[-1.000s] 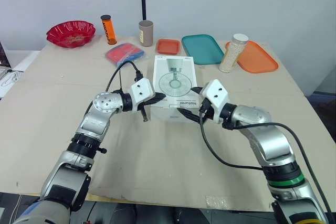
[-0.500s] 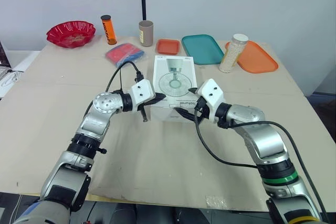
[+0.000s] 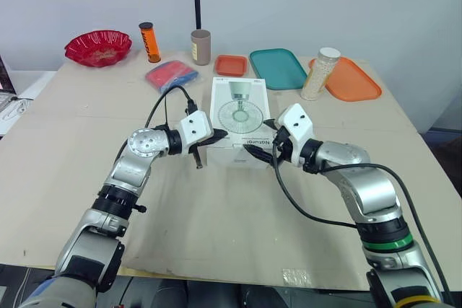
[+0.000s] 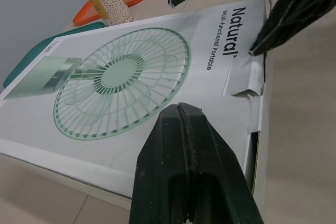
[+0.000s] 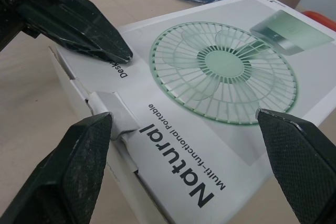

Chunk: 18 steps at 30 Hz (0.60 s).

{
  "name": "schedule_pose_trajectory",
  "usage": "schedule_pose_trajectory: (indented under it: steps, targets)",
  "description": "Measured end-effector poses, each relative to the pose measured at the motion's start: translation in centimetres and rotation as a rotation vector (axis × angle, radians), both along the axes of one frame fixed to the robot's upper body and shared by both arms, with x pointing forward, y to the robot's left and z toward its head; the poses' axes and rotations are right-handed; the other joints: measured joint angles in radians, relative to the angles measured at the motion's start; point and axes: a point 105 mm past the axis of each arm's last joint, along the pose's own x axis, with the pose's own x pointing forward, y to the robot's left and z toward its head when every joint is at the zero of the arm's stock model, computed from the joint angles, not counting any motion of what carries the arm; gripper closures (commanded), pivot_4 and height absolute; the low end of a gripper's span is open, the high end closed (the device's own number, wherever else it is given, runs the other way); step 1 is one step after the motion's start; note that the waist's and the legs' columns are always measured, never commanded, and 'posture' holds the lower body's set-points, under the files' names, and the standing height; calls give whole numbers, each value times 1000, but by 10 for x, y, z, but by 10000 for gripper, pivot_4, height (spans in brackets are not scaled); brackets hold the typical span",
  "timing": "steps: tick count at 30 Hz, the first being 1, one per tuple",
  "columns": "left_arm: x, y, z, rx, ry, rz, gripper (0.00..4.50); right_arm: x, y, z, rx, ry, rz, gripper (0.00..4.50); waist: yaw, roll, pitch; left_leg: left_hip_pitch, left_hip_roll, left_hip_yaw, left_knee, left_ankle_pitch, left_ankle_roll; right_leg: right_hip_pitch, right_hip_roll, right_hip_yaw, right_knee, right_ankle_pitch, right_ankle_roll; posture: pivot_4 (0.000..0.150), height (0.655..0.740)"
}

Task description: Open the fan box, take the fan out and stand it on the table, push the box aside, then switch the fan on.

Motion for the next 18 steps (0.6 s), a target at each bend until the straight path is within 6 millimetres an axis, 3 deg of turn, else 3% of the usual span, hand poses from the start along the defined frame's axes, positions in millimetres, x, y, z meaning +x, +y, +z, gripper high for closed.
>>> schedule_pose_trajectory:
  steps: [11,18]
  targets:
    - [-3,-1,-1,-2,-2,-5,44318,5,-2,4,-10,-13,-22,0,0,0,0,0,0,0,-1,0,0,1,0,0,-1,0,0,1500,7389]
    - [-3,-1,-1,-2,-2,-5,44318,-11,10,12,-3,-25,90,0,0,0,0,1,0,0,-1,0,0,1,0,0,-1,-1,0,1500,7389]
